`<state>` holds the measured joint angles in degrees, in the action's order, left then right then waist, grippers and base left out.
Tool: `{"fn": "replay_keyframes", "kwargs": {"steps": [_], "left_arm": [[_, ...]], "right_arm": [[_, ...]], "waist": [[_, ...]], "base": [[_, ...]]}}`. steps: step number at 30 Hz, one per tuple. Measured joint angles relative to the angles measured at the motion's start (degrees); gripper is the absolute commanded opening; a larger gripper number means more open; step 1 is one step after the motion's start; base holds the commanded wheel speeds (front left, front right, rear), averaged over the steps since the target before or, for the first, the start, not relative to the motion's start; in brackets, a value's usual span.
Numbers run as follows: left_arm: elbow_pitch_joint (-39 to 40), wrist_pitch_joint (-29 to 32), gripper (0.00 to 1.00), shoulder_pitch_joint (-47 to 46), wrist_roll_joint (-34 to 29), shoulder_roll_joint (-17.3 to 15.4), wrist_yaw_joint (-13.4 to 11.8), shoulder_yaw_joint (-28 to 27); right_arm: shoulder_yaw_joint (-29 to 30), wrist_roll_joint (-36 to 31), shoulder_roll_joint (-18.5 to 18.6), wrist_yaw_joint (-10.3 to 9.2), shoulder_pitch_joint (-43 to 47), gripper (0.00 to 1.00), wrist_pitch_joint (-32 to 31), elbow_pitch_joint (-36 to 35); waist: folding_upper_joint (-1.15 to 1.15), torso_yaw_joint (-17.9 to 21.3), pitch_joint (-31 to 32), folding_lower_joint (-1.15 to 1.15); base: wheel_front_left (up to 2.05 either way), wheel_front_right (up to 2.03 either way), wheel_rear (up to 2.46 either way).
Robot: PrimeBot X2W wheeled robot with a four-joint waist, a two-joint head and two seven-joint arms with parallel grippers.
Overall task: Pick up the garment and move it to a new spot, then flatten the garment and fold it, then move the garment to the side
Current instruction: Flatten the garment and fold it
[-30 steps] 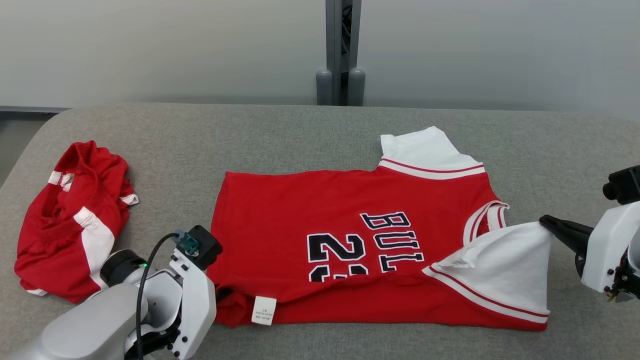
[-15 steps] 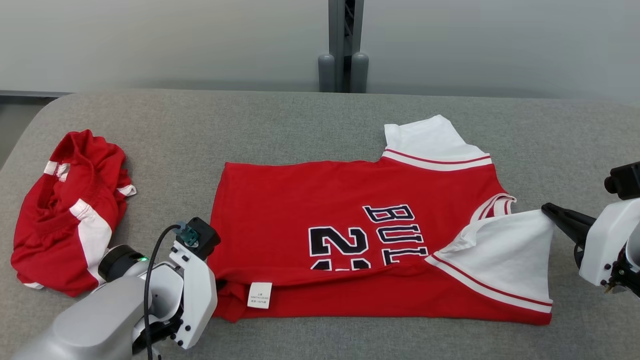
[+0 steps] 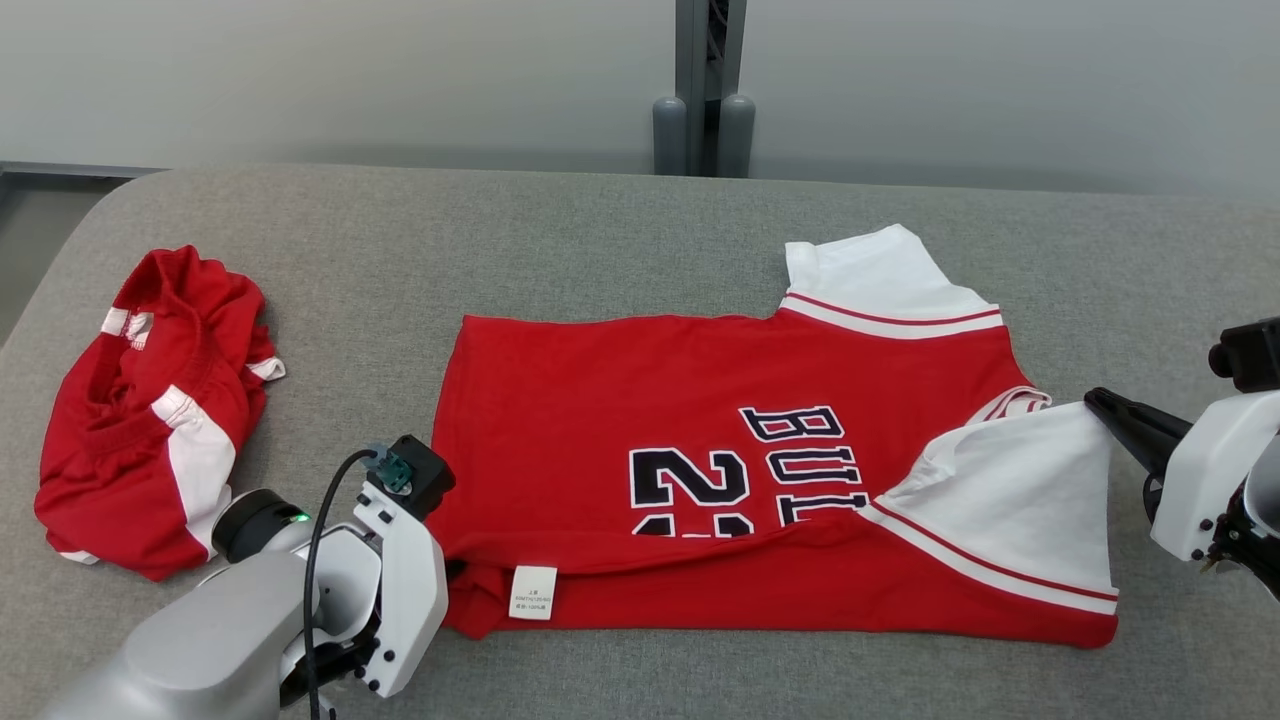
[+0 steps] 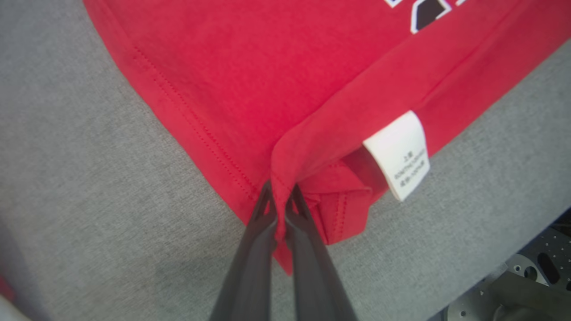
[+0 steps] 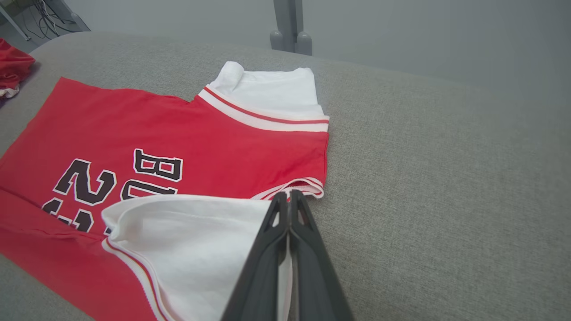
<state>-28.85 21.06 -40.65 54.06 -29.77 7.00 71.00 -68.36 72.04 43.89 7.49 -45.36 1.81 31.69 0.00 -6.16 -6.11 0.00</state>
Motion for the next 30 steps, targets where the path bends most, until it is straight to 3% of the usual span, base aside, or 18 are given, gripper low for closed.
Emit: {"fn": "replay_keyframes", "kwargs": {"steps": [3,4,5,6,8,18,30], "left_arm": [[-0.55,-0.52,0.0,-0.15,-0.02,0.24,0.01,0.08],[-0.77,-0.8,0.16,-0.2,-0.09,0.38,0.0,0.09],[-1.04,-1.32,0.46,-0.35,-0.24,0.51,-0.09,0.03],[-1.35,-1.96,0.86,-0.53,-0.47,0.66,-0.57,-0.12],[-1.9,-2.43,1.0,-0.76,-0.68,1.1,-0.81,-0.22],[-4.49,-4.02,1.0,-0.76,-2.82,2.0,-1.08,0.3],[-4.97,-15.0,1.0,0.84,-2.65,2.03,-8.49,-4.56]], "right_arm": [[-0.58,0.56,-0.27,0.0,-0.05,0.0,0.23,0.92],[-0.58,0.93,-0.49,0.0,-0.05,0.0,0.23,1.44],[-0.43,1.34,-0.75,0.0,-0.05,0.0,0.31,2.54],[-0.25,1.81,-1.01,0.0,-0.06,0.33,0.75,3.47],[-0.37,2.26,-1.47,0.0,-0.11,1.0,0.75,4.38],[-1.4,2.59,-3.09,0.0,-0.19,1.0,2.52,6.87],[1.64,-0.36,-4.21,0.0,1.27,1.0,12.8,10.18]], "waist": [[0.0,-0.12,-0.11,0.0],[0.0,-0.15,-0.12,0.0],[0.0,-0.19,-0.14,0.0],[0.0,-0.25,-0.15,0.0],[0.0,-0.33,-0.09,0.0],[0.0,-0.53,1.03,0.0],[0.0,-0.8,3.91,0.0]], "base": [[0.0,0.0,0.0],[0.0,0.0,0.0],[0.0,0.0,0.0],[0.0,0.0,0.0],[0.0,0.0,0.0],[0.0,0.0,0.0],[0.0,0.0,0.0]]}}
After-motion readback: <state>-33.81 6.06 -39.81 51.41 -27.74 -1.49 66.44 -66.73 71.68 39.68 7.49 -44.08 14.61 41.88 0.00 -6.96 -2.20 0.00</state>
